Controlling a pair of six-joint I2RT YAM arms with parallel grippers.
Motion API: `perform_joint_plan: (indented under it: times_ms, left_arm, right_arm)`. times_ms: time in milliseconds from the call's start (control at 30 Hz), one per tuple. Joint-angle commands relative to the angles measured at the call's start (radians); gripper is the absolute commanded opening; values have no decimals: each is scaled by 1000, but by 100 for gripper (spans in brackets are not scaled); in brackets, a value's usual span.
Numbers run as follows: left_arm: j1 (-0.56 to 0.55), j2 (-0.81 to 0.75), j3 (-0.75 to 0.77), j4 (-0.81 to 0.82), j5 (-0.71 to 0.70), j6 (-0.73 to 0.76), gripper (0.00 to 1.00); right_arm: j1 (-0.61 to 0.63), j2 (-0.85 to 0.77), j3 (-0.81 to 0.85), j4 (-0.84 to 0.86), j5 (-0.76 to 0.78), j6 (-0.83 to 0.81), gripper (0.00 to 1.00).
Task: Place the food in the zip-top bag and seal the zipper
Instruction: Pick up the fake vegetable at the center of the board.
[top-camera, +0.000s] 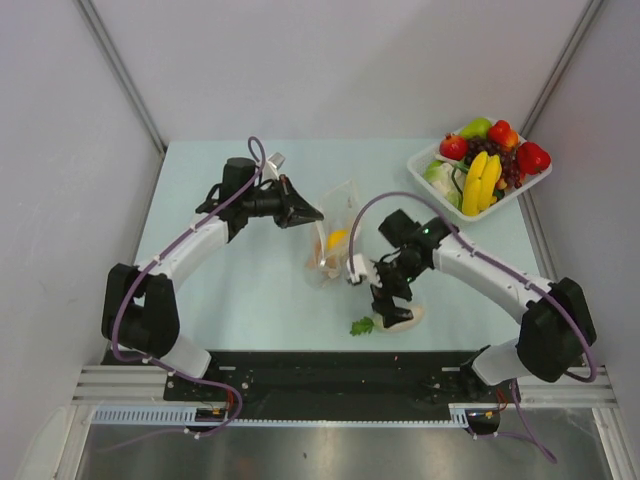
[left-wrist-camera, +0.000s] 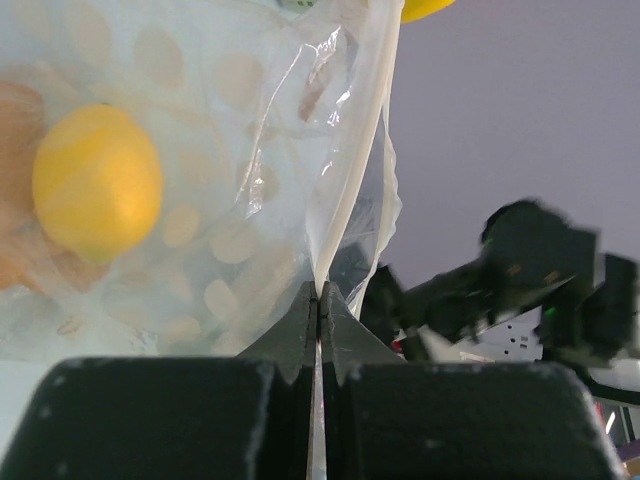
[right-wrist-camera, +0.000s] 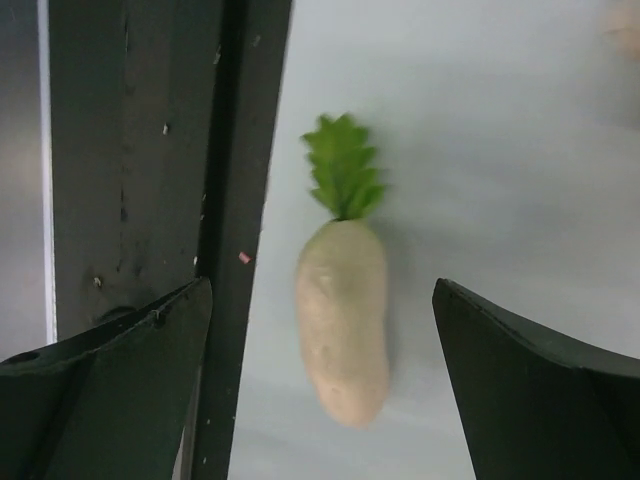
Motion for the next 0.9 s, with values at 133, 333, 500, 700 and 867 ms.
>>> perform_joint_plan:
  times_ms: [133,333,500,700,867]
  left_arm:
    - [12,-48,-3,-1,6,26,0]
    - [12,-46,-6,5,6,23,0]
    - [12,-49,-6,3,3,23,0]
    - [12,-46,-1,8,6,20,0]
    - [12,-52,0,2,7,26,0]
  right_arm:
    - [198,-34,-240,183,302,-13,89]
    - [232,53,-300,352,434,53,86]
    - [228,59,-320,399,514,43,83]
    - [232,-2,-335,398,535,3,49]
    - [235,-227,-289,340,439,-19,25]
